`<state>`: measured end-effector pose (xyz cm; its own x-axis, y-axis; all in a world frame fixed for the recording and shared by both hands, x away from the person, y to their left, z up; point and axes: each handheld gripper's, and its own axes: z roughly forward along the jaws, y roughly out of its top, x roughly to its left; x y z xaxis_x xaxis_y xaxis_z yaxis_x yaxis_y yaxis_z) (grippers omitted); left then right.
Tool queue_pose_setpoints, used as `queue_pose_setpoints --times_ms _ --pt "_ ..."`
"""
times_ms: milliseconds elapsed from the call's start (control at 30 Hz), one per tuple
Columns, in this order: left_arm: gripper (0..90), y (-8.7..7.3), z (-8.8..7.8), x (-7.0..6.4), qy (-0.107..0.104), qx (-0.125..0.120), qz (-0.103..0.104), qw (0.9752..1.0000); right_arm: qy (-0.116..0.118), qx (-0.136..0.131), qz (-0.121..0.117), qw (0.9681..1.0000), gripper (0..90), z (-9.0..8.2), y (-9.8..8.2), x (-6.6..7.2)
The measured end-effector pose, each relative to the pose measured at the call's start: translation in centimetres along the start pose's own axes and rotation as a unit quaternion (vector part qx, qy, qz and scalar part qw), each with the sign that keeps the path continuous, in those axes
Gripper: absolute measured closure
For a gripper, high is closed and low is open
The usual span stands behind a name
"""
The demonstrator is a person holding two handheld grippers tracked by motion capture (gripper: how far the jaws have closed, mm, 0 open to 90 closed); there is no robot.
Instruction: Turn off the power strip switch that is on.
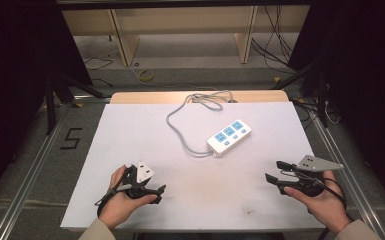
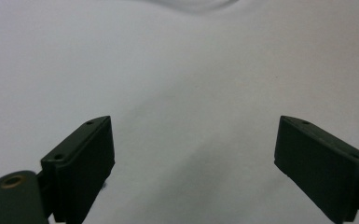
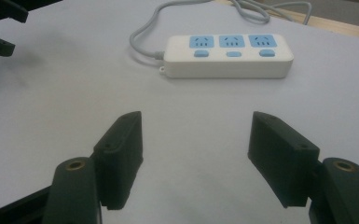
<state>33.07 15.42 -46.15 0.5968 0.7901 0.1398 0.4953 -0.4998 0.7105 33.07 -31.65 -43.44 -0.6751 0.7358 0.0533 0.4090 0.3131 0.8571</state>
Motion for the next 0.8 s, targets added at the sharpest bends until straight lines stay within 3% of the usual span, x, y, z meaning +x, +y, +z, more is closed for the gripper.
queue_pose_setpoints --times_ms 367,500,667,800 --pt "12.9 -0.1 0.0 0.3 0.005 0.005 -0.001 1.0 0.006 0.006 -0.002 1.0 40.4 0.3 0.1 0.2" --pt "12.9 0.0 0.0 0.1 0.007 -0.002 -0.006 1.0 0.008 0.017 -0.012 0.9997 49.6 0.6 0.3 0.5" --pt "13.3 0.0 0.0 0.2 0.006 0.0 -0.006 1.0 0.012 0.047 -0.035 0.9982 67.3 1.7 0.8 1.1" --pt "13.5 0.0 0.0 0.3 0.009 0.0 -0.005 1.0 0.005 0.05 -0.047 0.9976 76.6 2.2 1.0 1.4"
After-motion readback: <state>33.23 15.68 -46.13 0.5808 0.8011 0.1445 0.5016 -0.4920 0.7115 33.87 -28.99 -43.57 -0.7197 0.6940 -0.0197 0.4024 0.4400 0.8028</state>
